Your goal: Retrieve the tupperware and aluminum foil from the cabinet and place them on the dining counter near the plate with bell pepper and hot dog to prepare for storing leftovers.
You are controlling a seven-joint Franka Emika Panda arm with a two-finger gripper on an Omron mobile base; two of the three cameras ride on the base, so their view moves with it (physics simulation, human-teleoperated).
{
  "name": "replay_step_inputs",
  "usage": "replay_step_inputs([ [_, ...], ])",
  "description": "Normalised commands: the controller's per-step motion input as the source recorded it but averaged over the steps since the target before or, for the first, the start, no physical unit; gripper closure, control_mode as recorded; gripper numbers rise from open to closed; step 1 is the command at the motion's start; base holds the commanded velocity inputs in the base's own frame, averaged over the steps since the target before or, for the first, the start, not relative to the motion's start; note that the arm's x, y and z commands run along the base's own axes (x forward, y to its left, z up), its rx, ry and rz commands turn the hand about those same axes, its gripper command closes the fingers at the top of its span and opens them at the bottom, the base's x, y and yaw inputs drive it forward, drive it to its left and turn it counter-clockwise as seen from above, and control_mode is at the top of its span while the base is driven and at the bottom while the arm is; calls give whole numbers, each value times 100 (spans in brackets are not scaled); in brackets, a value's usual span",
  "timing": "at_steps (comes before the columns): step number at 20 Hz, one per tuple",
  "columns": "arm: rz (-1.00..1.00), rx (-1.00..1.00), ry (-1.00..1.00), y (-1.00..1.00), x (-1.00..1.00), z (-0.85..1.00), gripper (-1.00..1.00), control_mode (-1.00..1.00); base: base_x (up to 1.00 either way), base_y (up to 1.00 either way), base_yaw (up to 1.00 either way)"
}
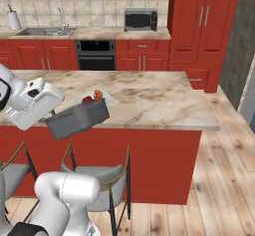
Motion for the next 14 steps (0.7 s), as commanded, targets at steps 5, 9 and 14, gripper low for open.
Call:
replay_step_inputs([
  [5, 10, -7, -13, 49, 22, 3, 100, -100, 0, 0, 0],
  [9, 5, 1, -11, 37, 25, 15, 100, -100, 0, 0, 0],
  [14, 0, 19, -10, 19, 39, 15, 100, -100, 0, 0, 0],
])
